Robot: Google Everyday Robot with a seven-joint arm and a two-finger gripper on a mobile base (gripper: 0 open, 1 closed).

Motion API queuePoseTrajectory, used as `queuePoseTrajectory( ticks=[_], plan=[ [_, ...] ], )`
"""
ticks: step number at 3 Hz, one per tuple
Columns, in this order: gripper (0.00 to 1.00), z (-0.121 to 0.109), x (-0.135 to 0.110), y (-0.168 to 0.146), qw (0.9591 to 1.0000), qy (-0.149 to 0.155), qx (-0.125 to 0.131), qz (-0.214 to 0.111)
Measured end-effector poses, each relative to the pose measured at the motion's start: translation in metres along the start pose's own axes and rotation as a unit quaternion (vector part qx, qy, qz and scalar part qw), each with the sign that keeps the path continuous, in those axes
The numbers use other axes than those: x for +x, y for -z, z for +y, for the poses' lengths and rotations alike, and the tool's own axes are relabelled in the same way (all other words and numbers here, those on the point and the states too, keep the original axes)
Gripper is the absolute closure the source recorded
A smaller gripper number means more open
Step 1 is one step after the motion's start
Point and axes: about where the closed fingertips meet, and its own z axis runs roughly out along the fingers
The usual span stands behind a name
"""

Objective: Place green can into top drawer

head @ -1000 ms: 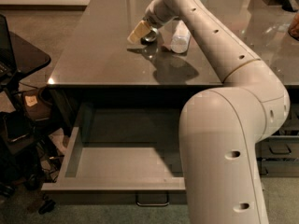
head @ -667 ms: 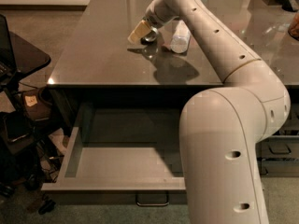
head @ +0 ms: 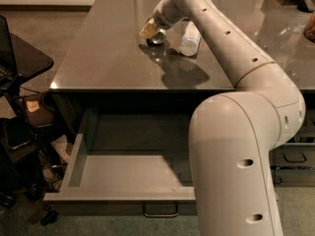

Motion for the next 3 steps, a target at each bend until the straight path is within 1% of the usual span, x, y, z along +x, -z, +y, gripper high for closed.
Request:
queuePoseTrajectory(
  ticks=[2,3],
  plan=[
    [0.88,0.0,0.0,0.0,1.0,0.0,0.0,0.0],
    [1.0,0.0001,0.0,-0.0001,1.0,0.0,0.0,0.0]
  ],
)
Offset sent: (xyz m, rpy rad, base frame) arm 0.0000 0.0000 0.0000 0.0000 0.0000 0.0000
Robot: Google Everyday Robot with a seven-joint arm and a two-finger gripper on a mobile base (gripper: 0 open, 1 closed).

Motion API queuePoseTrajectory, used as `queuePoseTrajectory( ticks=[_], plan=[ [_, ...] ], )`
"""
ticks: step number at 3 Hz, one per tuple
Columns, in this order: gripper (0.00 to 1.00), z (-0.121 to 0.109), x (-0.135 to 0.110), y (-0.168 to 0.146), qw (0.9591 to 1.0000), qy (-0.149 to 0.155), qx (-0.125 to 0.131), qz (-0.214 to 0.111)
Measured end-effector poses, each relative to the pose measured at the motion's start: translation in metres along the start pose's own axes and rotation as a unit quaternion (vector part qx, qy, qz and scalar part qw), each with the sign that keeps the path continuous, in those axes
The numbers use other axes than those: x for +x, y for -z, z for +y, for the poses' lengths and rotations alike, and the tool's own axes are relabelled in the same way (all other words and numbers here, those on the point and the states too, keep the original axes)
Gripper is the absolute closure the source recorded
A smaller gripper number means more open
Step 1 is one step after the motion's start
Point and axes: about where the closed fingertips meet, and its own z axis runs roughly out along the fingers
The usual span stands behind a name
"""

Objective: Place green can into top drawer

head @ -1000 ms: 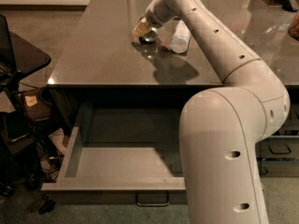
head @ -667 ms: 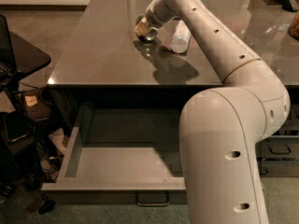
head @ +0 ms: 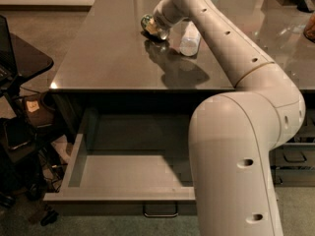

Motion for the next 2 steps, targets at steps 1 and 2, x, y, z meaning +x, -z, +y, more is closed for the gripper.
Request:
queuePoseTrajectory(
  ticks=[1,2],
  plan=[
    [1.0,0.002,0.001,0.0,1.0,0.0,-0.001,-0.002],
    [1.0,0.001,0.003,0.017,0.9999,-0.001,0.003,-0.014]
  ],
)
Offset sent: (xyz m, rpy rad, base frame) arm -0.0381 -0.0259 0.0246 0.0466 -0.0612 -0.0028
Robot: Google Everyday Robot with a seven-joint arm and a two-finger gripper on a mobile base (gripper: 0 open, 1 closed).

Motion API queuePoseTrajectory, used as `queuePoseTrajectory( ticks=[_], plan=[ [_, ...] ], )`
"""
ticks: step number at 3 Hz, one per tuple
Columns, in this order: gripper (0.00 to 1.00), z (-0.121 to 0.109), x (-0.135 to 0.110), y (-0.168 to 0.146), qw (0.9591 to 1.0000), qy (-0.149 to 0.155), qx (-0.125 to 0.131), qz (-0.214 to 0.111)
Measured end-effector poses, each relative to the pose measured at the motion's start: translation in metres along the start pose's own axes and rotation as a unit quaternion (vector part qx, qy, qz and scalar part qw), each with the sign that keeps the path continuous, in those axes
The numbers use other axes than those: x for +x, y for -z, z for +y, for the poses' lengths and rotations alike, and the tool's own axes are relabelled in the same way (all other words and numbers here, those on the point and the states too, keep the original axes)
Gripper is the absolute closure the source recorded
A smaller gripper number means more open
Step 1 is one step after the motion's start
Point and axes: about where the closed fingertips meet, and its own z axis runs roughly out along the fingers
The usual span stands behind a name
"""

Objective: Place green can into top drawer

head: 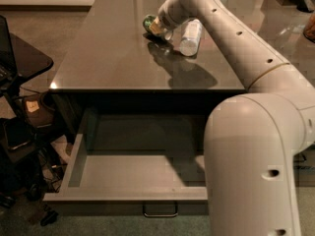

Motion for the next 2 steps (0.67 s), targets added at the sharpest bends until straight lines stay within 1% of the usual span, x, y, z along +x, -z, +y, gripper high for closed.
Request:
queuePoseTrajectory(
  ticks=[1,2],
  plan=[
    [1.0,0.0,0.004,0.045,0.9997,-0.003,0.011,-0.023],
    [1.0,0.005,0.005,0.126,0.9974,-0.009,0.036,-0.062]
  ],
)
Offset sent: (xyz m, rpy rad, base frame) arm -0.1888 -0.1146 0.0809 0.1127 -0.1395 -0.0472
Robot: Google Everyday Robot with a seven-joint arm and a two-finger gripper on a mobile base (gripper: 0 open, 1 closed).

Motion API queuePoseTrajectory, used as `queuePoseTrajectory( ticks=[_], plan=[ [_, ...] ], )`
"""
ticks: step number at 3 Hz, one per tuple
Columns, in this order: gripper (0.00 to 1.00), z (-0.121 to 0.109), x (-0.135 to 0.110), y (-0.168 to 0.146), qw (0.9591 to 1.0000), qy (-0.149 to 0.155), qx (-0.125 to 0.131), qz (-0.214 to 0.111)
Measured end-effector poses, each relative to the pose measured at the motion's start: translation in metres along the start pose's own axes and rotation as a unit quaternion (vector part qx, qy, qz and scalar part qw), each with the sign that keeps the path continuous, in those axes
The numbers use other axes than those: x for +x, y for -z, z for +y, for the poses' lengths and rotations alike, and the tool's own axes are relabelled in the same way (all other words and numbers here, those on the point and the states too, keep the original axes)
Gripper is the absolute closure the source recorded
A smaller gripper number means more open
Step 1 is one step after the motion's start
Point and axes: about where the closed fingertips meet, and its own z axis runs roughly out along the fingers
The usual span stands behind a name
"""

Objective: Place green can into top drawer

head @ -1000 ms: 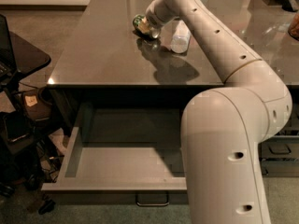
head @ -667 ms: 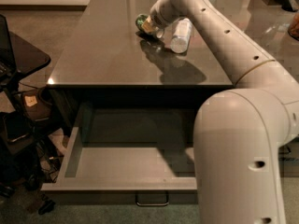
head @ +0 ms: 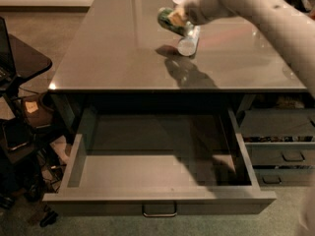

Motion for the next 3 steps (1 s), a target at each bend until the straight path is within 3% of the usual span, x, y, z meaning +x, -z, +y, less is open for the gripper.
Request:
queuePoseTrajectory(
  ticks=[1,2,3],
  plan=[
    [1.0,0.045,-0.014,0.071,0.9991,0.003,-0.018,-0.039],
    [1.0,0.09,0.014,0.118,0.9973,-0.007,-0.059,-0.042],
    [1.0,0.068,0.04,0.147,0.9982,-0.031,-0.035,-0.038]
  ],
)
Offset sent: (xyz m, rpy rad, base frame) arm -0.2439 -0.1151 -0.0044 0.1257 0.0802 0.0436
